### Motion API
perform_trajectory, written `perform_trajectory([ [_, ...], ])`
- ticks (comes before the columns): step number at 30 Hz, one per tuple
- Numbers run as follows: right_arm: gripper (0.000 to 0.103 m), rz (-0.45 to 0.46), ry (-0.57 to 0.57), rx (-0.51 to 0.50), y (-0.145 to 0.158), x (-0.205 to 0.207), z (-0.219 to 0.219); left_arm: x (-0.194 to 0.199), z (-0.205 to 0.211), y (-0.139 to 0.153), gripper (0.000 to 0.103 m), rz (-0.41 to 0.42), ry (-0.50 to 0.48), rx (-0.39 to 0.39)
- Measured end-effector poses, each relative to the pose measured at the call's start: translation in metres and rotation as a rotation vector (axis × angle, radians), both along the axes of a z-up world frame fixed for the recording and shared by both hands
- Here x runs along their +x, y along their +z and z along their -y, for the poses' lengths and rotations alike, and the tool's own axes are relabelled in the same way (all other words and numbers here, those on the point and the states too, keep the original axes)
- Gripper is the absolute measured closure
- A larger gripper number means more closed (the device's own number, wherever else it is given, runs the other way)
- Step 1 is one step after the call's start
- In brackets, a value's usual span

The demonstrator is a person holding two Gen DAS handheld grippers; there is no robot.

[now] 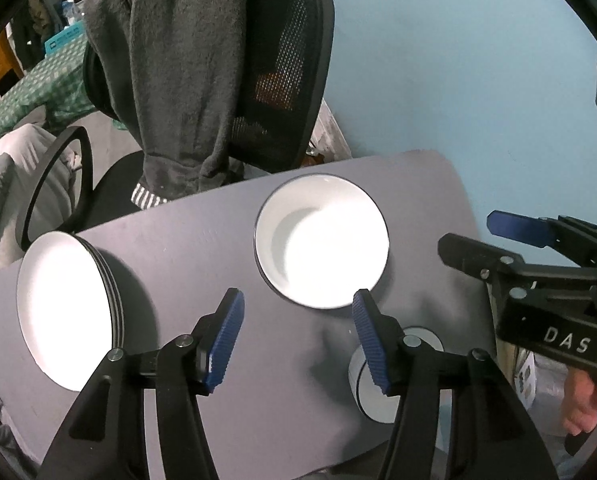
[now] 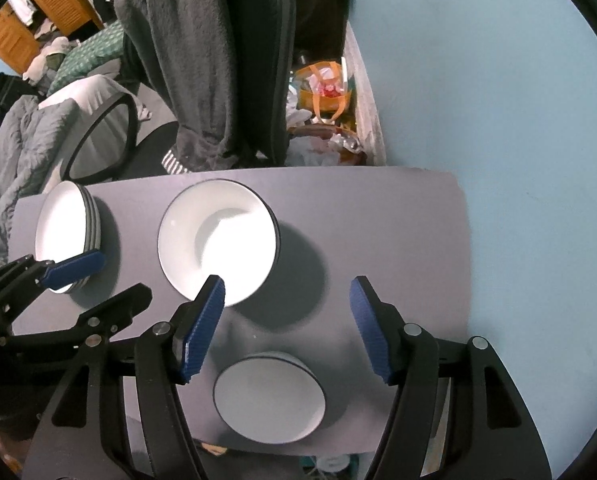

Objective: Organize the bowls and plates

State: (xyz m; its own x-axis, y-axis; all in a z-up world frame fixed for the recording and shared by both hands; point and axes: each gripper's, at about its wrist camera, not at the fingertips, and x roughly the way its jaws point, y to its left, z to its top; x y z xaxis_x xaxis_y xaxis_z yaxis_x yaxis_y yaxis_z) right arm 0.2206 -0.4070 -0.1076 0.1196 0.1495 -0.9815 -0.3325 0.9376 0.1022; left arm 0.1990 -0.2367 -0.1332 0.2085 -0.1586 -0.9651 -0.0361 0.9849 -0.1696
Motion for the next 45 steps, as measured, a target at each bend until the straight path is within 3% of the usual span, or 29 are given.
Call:
perform_trajectory([
  [17,0.038,-0.018,-0.052,0.015,0.006,-0.027,0.015,-0.026,0.01,0.009,0.041,0.028,-0.03,-0.019],
  [34,0.038,-0.113,-0.19,0.016,-0.025,-0.061,0.061,-0.042,0.036,-0.033,0.041,-0.055,-0.131,-0.044],
  [45,0.038,-0.156,-0.201,0.011,-0.072,-0.081,0.078,-0.05,0.053,-0.074,0.041,-0.106,-0.204,-0.016],
])
